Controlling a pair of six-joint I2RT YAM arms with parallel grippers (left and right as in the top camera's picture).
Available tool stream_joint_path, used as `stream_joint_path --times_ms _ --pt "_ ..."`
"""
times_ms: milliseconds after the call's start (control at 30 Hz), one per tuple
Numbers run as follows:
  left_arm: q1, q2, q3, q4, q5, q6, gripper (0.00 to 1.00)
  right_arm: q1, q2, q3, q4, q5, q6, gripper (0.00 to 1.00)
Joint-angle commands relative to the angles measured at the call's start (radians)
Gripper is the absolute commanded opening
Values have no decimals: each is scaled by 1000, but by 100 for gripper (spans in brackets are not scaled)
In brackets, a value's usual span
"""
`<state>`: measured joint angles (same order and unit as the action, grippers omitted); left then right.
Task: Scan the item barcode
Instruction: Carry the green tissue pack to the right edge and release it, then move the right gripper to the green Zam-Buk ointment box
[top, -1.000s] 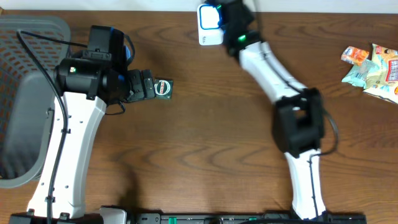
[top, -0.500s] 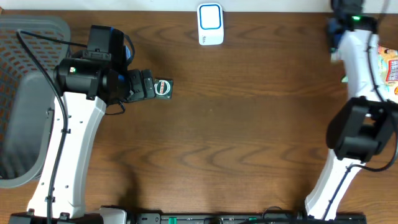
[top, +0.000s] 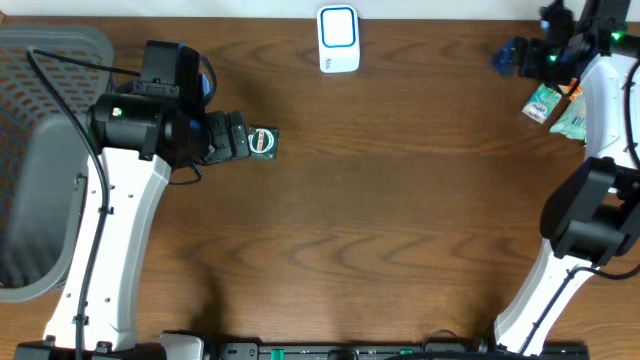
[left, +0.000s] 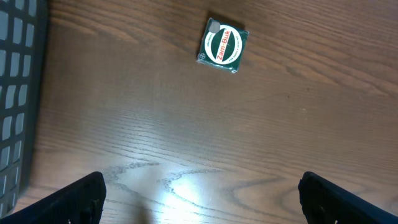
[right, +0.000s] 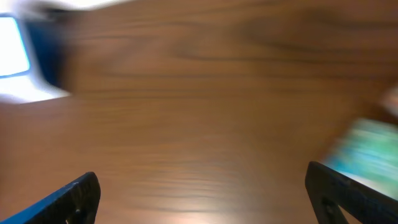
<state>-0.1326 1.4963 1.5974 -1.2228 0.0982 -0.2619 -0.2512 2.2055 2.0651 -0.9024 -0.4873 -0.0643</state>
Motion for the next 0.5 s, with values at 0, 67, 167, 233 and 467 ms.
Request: stream_joint_path --times_ms 0,67,167,233,467 --pt "2 0 3 0 -6 3 98 64 0 -22 4 -399 26 99" --pt "2 0 3 0 -6 3 98 129 0 -36 4 -407 26 99" --pt "2 0 3 0 -6 3 98 222 0 -56 0 -406 26 99" --pt "2 0 3 0 -6 3 98 284 0 -67 19 -394 25 99" --pt "2 0 3 0 -6 3 98 545 8 -79 119 -77 27 99"
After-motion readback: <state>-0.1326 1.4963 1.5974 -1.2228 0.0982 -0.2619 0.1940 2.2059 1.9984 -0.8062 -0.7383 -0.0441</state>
